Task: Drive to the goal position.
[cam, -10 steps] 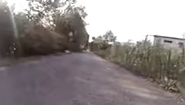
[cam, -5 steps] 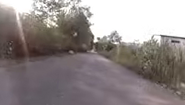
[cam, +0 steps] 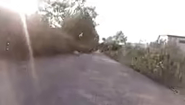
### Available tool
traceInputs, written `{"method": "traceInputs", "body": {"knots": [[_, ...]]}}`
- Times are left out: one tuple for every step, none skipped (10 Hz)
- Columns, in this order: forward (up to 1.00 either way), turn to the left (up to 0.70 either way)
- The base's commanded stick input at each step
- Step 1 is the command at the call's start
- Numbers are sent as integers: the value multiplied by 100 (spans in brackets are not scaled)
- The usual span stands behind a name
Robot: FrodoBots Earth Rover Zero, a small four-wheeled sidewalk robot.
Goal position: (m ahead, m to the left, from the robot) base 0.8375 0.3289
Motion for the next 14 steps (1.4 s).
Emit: {"method": "traceInputs", "body": {"knots": [[70, 0], [70, 0], [70, 0], [70, 0], [70, 0], [70, 0], [70, 0], [70, 0], [70, 0], [70, -9], [70, -26], [70, -35], [70, -35], [70, -35]]}}
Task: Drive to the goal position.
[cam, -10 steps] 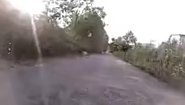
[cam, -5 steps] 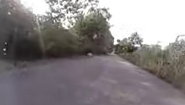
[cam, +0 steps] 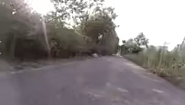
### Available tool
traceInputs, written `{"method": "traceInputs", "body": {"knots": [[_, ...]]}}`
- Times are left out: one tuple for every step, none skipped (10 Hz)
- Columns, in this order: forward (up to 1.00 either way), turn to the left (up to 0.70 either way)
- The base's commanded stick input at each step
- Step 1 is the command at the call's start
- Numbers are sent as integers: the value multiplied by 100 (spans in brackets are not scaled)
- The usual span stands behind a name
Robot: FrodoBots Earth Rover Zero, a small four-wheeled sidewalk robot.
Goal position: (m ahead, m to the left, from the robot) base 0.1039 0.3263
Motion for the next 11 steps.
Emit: {"method": "traceInputs", "body": {"knots": [[70, -35], [70, -35], [70, -35], [70, -35], [70, -35], [70, -35], [70, -31], [70, -21], [70, -11], [70, -1], [70, 0]]}}
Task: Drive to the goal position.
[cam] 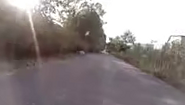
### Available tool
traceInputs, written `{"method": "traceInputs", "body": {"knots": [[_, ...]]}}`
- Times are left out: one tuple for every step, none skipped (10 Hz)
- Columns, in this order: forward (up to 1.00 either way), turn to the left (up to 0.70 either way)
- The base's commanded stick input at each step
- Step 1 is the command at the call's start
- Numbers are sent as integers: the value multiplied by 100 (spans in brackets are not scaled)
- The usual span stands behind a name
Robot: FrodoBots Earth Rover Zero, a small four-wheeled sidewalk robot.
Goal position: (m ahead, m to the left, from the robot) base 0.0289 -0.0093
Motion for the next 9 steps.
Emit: {"method": "traceInputs", "body": {"knots": [[70, 0], [70, 0], [70, 0], [70, 0], [70, 0], [70, 0], [70, 0], [70, 0], [70, -8]]}}
